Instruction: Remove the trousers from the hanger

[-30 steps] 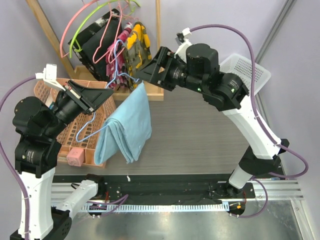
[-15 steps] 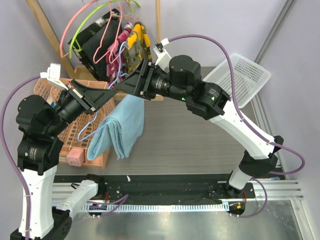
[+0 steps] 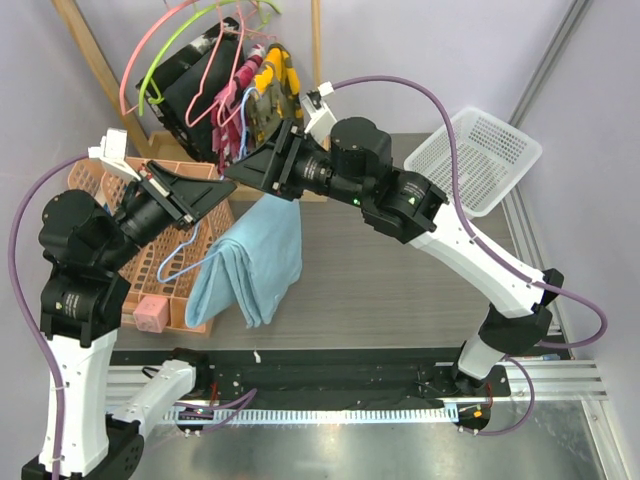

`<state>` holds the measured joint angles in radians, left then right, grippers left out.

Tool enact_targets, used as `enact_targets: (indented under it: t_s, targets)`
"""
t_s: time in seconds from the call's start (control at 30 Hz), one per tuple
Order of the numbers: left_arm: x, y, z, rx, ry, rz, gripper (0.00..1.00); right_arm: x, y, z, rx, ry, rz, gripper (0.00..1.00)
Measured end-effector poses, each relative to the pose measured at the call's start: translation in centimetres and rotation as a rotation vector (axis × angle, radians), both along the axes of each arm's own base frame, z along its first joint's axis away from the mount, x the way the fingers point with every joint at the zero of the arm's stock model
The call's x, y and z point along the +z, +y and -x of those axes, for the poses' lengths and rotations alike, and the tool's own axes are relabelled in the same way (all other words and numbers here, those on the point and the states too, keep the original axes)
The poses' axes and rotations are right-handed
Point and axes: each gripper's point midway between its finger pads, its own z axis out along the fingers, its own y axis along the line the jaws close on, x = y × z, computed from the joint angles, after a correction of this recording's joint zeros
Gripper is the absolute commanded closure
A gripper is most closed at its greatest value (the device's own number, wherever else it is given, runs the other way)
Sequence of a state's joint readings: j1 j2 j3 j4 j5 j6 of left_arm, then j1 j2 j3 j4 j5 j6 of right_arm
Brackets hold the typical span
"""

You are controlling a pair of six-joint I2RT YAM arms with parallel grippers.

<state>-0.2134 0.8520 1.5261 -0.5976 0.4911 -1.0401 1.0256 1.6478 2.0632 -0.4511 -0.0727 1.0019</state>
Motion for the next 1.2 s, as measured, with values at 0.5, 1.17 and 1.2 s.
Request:
enact_targets:
  t_s: [0.5,1.17,1.2]
  targets:
    - [0.2,-0.6,0.1,-0.049,-0.015,0.003,0.63,1.8,1.1,0.0,0.021,0.035,-0.104,0.99]
    - [0.0,-3.3,0.2,-0.259,0.139,0.107,0.67,0.7,-0.6,0.4,0.045,0.024,-0.084,0.99]
    - [0.0,-3.4,0.2,-0.269,0.146,0.112,0.68,0.7,-0.6,0.4,0.048,0.019,-0.083,0.99]
